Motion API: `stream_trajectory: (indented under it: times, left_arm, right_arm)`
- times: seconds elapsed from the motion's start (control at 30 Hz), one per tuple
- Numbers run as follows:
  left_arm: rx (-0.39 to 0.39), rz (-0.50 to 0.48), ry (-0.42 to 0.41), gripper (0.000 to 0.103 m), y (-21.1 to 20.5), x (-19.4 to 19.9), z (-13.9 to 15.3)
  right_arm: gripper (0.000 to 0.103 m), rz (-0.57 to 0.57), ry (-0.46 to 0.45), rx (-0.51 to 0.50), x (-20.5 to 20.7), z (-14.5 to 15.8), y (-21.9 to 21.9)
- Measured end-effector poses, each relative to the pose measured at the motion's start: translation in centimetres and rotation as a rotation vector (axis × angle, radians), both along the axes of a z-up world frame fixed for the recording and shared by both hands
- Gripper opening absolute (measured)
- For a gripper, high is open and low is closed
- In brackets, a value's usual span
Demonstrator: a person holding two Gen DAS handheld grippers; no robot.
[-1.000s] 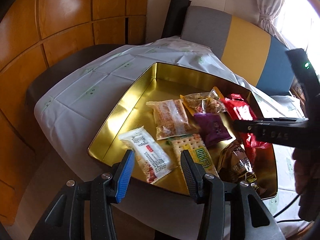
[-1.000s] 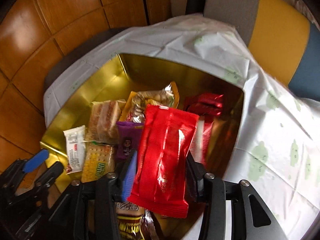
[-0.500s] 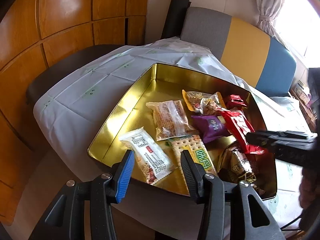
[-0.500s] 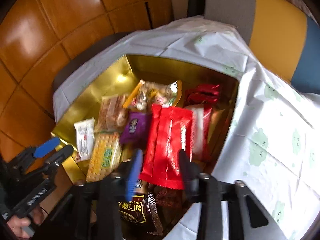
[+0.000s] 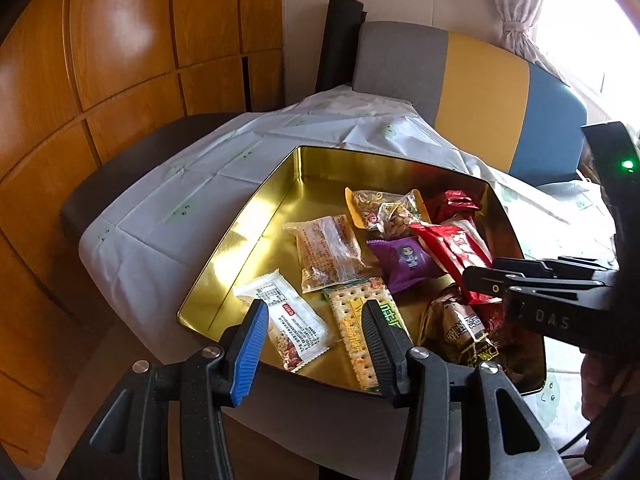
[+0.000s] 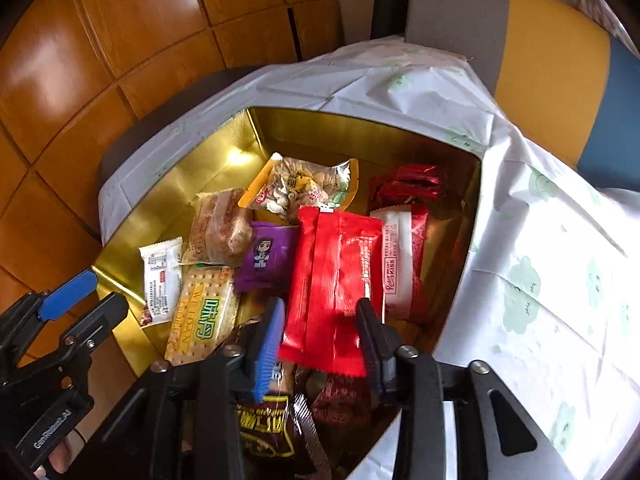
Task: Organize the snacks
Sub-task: 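Carry the red foil packet into the gold tin and open the right tool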
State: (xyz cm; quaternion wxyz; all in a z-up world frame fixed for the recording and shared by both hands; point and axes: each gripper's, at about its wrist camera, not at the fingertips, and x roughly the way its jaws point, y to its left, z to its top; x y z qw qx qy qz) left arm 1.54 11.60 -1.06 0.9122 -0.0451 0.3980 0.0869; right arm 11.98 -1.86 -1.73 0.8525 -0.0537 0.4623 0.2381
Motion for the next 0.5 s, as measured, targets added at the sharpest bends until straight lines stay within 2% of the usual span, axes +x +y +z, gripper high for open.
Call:
stream_trajectory:
  times: [0.1,0.17,0.27,0.5]
  left_arm:
    - [0.018,-0.001,-0.007,0.049,-0.5,-0.2,0.3]
    - [0.026,-0.003,-0.013,0.049,-0.9,-0.4,0.5]
    - [0.031,-0.010,-0.026,0.049,-1.4,-0.7,0.8]
    - [0.036,-0.036,-0.063,0.051,-3.2,-2.0,1.0]
  right_arm:
    - [0.053,-0.026,-0.038,0.015,-1.1,0.9,-0.6]
    - [0.054,-0.038,-0.061,0.028,-1.9,1.4,-1.0]
    - [0.063,-0.064,-0.100,0.030,-3.3,2.0,-1.6]
    - [0.074,-0.156,-0.160,0.028,-6.9,2.1,-3.6]
